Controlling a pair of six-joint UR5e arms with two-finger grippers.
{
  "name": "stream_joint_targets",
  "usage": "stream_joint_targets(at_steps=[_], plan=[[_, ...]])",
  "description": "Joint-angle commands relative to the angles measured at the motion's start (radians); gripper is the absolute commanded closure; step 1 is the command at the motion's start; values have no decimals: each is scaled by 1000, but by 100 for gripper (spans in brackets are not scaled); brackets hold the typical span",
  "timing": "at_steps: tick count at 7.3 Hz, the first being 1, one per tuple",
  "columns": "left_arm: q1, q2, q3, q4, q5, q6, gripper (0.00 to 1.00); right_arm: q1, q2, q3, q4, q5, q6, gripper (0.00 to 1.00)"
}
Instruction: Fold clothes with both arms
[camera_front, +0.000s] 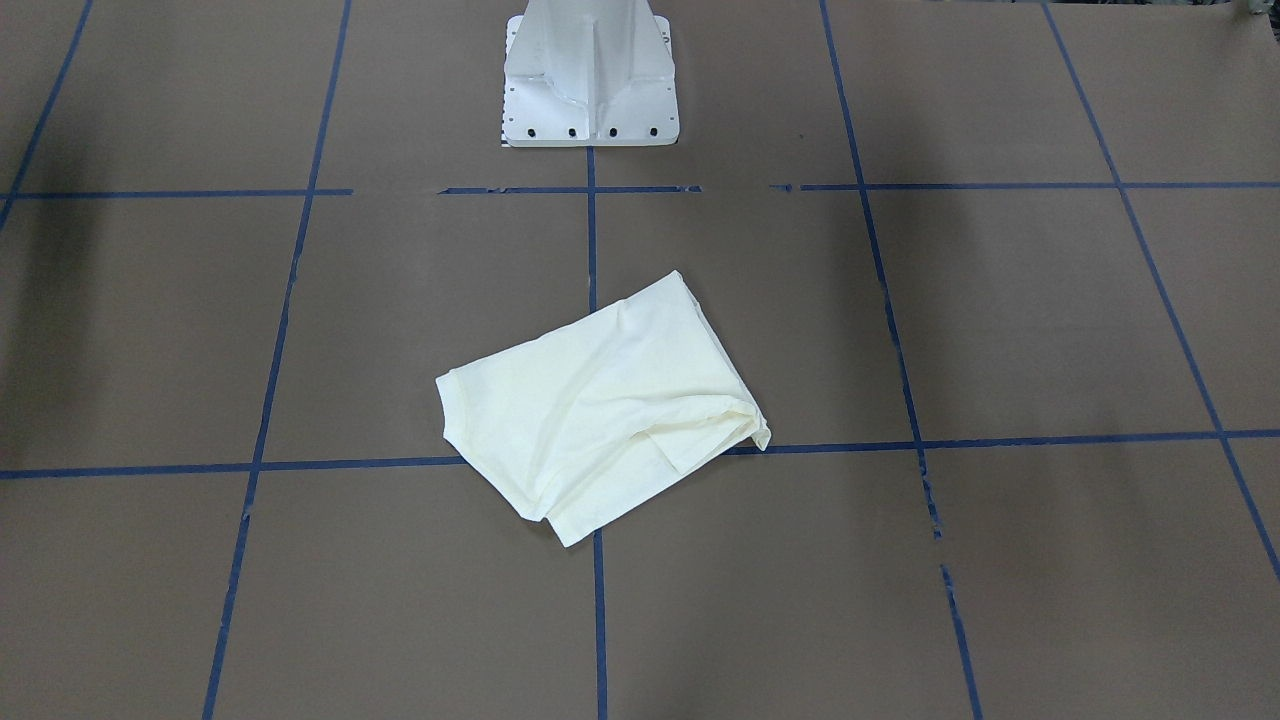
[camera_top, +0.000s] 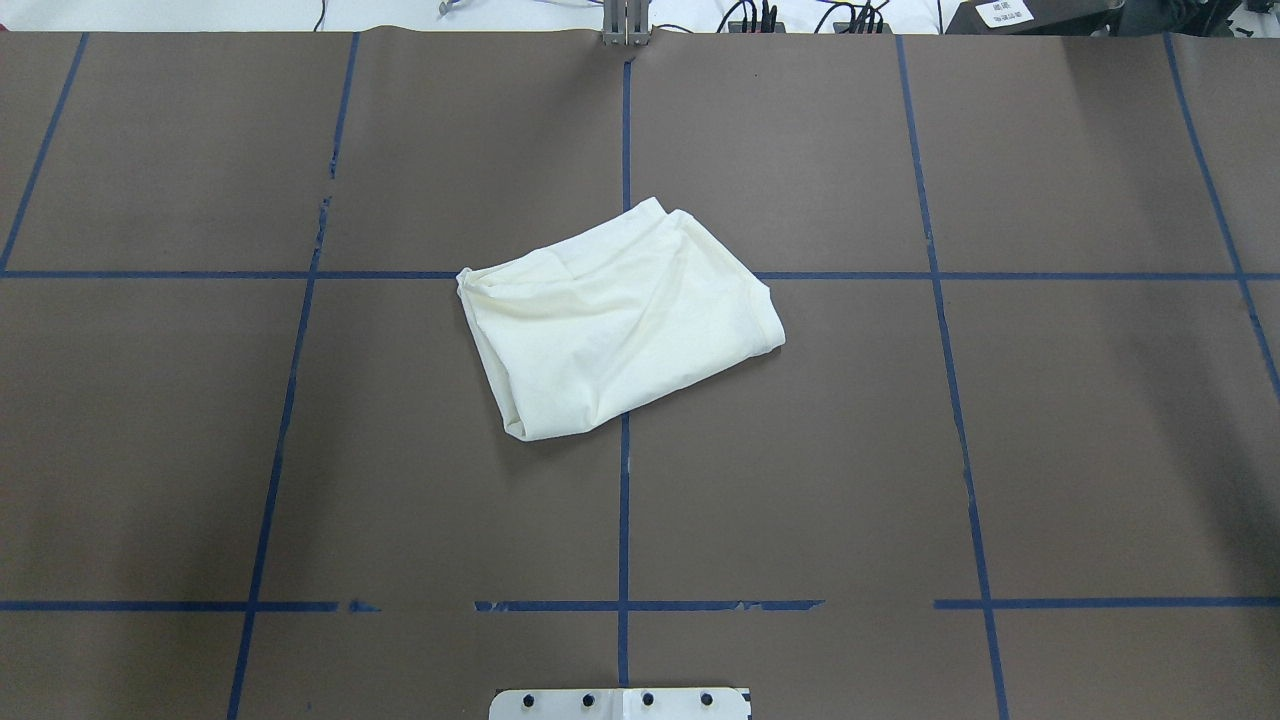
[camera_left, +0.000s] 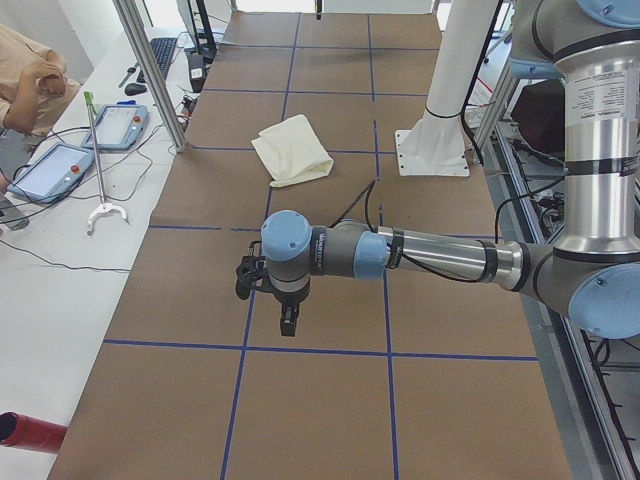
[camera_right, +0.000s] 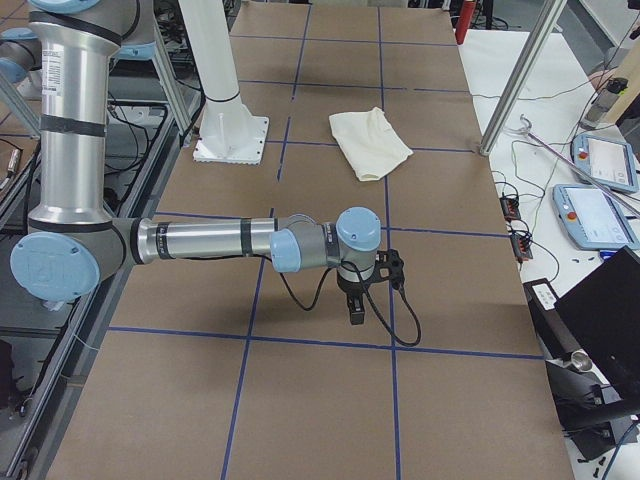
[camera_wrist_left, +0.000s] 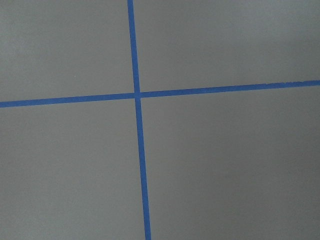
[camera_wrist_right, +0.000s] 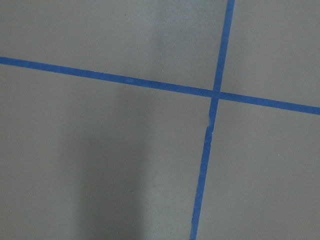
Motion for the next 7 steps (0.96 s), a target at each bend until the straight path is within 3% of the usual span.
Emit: stream_joint_targets(at_steps=[1, 7], plan=[[-1, -1, 16, -22, 3, -2, 0, 0, -1, -2, 3, 0, 0, 0], [-1, -12, 13, -25, 89, -5, 0, 0, 1, 0, 6, -8, 0, 0]])
